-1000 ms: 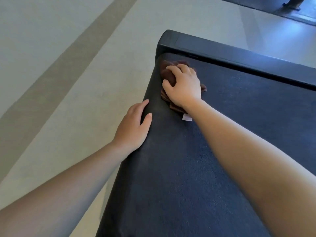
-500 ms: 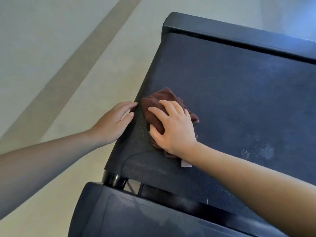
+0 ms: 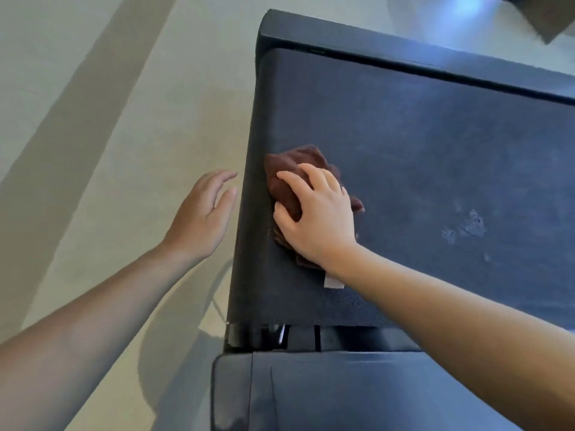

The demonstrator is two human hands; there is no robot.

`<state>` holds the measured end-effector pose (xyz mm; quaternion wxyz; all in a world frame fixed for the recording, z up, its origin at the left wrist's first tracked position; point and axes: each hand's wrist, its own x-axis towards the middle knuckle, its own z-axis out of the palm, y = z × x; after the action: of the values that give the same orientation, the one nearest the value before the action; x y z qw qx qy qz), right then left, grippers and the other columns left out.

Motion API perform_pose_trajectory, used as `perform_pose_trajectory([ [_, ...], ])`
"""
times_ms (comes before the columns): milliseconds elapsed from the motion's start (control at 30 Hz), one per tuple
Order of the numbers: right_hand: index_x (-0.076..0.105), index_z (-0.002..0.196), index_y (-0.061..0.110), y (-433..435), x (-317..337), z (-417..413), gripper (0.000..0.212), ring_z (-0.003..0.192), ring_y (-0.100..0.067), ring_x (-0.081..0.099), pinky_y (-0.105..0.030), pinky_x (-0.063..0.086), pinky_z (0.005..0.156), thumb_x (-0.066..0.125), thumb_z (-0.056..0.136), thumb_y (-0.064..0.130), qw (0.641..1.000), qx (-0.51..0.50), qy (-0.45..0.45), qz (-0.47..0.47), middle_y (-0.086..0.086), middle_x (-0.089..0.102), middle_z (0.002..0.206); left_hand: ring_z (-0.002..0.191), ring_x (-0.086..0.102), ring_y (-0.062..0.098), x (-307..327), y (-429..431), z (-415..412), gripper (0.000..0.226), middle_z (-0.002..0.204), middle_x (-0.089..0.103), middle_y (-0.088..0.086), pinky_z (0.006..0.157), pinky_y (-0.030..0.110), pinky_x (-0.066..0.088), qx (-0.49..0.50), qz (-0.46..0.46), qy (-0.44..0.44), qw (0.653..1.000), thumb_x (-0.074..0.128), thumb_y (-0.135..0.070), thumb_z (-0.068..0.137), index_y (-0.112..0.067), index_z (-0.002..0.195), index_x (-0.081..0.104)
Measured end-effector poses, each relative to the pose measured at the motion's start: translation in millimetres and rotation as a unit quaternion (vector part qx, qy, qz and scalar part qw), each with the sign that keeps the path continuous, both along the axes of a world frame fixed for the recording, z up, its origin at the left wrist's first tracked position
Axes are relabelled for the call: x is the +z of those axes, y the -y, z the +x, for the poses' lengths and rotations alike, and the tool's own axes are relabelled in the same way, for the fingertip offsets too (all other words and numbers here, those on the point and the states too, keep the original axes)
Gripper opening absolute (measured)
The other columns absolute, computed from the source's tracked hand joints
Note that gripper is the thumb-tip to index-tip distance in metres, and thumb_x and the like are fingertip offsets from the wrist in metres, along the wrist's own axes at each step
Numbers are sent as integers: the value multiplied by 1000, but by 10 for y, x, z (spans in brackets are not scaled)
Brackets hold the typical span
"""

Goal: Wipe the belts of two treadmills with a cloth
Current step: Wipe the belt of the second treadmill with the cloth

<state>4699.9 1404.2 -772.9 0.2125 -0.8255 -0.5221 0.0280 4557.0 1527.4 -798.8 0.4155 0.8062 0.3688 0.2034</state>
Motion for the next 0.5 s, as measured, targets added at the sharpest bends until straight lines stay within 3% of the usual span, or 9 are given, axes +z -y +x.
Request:
perform_pose_trajectory([
  [67,51,128,34,305,-33,-171,44,130,-22,37,-52,32,107,47,87,49,1000,3,9,11,2,46,138,117,34,-7,76,-77,131,36,139,43,-3,99,11,22,5,50,28,998,35,-28,99,-21,132,47],
  [167,58,126,29,586,-19,-172,43,128,-24,42,-48,37,102,54,85,43,1000,-18,13,13,-1,51,135,127,37,11,189,15,405,36,138,45,5,101,10,19,-29,93,39,995,37,-22,96,-12,129,50],
  [300,60,125,26,790,-20,-2,44,126,-27,45,-48,42,97,58,83,39,998,-61,18,29,-4,53,133,133,35,18,246,387,723,35,142,43,5,113,37,22,-129,132,-6,983,39,-21,97,-13,130,51],
  [367,61,123,26,863,-58,103,43,124,-27,46,-46,42,95,59,82,39,996,-72,25,42,-4,54,131,134,33,18,227,518,785,36,142,42,1,111,53,22,-155,164,-37,974,38,-26,98,-17,130,51],
  [500,61,122,26,1033,-63,391,43,121,-26,47,-44,41,92,59,81,40,995,-84,34,45,-4,55,130,134,34,19,231,753,855,42,142,42,3,109,57,25,-183,177,-62,965,33,-33,96,-18,132,48],
])
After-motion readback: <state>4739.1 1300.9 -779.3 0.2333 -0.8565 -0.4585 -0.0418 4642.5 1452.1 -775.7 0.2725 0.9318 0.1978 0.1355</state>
